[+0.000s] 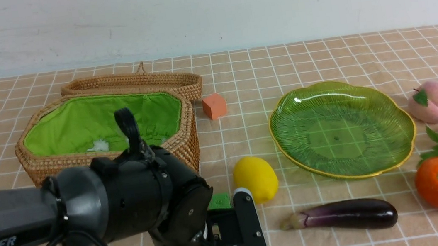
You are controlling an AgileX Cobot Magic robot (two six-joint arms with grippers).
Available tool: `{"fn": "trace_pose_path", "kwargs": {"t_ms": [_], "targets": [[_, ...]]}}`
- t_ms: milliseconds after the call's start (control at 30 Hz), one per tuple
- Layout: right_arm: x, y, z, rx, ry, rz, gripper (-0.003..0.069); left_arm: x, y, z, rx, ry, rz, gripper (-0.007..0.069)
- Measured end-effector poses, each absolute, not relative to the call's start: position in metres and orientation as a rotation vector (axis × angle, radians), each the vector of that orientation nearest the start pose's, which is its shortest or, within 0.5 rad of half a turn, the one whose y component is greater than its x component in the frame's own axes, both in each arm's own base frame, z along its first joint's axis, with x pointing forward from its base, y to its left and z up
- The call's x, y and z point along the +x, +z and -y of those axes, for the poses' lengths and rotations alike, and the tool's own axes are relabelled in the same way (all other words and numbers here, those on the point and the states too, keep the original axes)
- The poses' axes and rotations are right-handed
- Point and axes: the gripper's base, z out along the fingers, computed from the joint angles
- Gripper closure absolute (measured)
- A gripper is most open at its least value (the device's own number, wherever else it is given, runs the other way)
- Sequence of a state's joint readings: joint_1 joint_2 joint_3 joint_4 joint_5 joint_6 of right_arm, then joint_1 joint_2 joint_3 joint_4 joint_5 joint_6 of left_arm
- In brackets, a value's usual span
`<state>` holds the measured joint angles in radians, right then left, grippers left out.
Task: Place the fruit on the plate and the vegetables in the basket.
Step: Grab a potato with your left arm and place it in the basket on the left
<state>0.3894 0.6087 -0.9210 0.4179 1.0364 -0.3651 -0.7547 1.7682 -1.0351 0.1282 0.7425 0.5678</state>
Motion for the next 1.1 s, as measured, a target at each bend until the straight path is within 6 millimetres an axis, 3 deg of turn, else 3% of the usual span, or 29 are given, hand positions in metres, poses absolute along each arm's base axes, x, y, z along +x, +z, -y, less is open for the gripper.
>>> {"fn": "trace_pose_path", "kwargs": {"t_ms": [200,333,500,600,700,867,1100], "targets": [[0.066,0.387,-0.061,-0.759,0.526,-2.020,0.0424,0.247,0.180,0.216,1.740,0.148,-2.348,0.0029],[0.072,0.395,-0.061,-0.698,0.514,-1.934,0.0424,0.254,0.226,0.215,1.579,0.213,-2.347,0.0029],[0.079,0.410,-0.061,-0.581,0.527,-1.778,0.0424,0.271,0.304,0.205,1.400,0.447,-2.098,0.0029],[0.080,0.414,-0.062,-0.549,0.552,-1.744,0.0424,0.286,0.324,0.195,1.374,0.605,-1.956,0.0029],[0.080,0.414,-0.062,-0.547,0.568,-1.747,0.0424,0.305,0.326,0.183,1.339,0.646,-1.903,0.0029],[0.077,0.410,-0.063,-0.576,0.580,-1.787,0.0424,0.340,0.305,0.157,1.283,0.672,-1.950,0.0029],[0.076,0.408,-0.064,-0.589,0.599,-1.809,0.0424,0.350,0.295,0.147,1.243,0.654,-2.004,0.0028]]}}
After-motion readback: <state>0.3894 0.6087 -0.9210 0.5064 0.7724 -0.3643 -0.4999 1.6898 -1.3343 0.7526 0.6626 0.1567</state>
